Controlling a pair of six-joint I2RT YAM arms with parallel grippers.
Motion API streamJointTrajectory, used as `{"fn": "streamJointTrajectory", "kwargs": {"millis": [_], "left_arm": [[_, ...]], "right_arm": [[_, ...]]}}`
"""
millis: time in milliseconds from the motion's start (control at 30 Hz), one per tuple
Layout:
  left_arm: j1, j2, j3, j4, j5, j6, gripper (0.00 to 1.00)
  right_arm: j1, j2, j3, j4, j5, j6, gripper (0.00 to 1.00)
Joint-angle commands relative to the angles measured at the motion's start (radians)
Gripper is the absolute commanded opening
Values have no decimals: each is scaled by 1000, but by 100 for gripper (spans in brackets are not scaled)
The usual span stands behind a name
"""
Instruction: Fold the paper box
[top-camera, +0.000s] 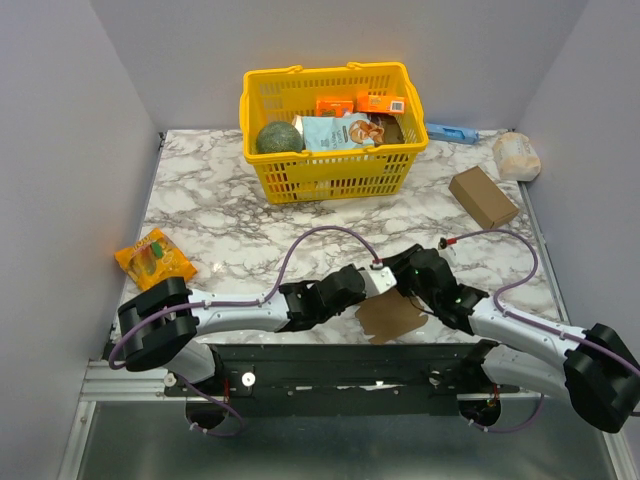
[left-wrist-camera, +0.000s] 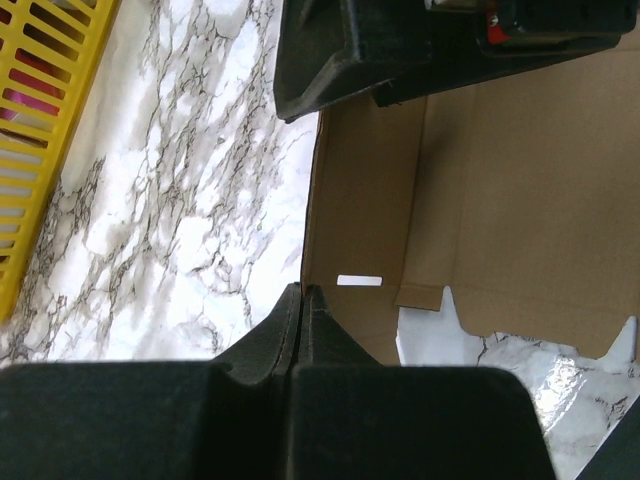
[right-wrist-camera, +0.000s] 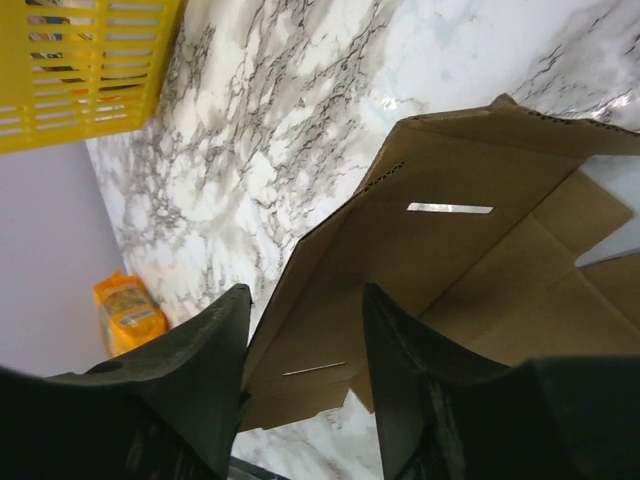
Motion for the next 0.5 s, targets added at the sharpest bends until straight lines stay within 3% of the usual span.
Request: {"fn": "streamJointTrajectory", "kwargs": {"millis": [0, 133, 333, 400, 467], "left_arm": [[-17, -6, -14, 24, -71, 32, 2], [-26, 8, -10, 20, -76, 31, 5], [-29, 10, -9, 20, -76, 18, 11], [-29, 9, -11, 26, -70, 15, 20], [-31, 3, -13, 34, -65, 9, 41]], "right_arm": [[-8, 12, -22, 37, -4, 28, 51], [-8, 15, -31, 39, 10, 49, 43], [-8, 20, -51, 51, 28, 68, 18], [-8, 24, -52, 52, 31, 74, 15], [-8, 35, -54, 60, 31, 79, 13]]}}
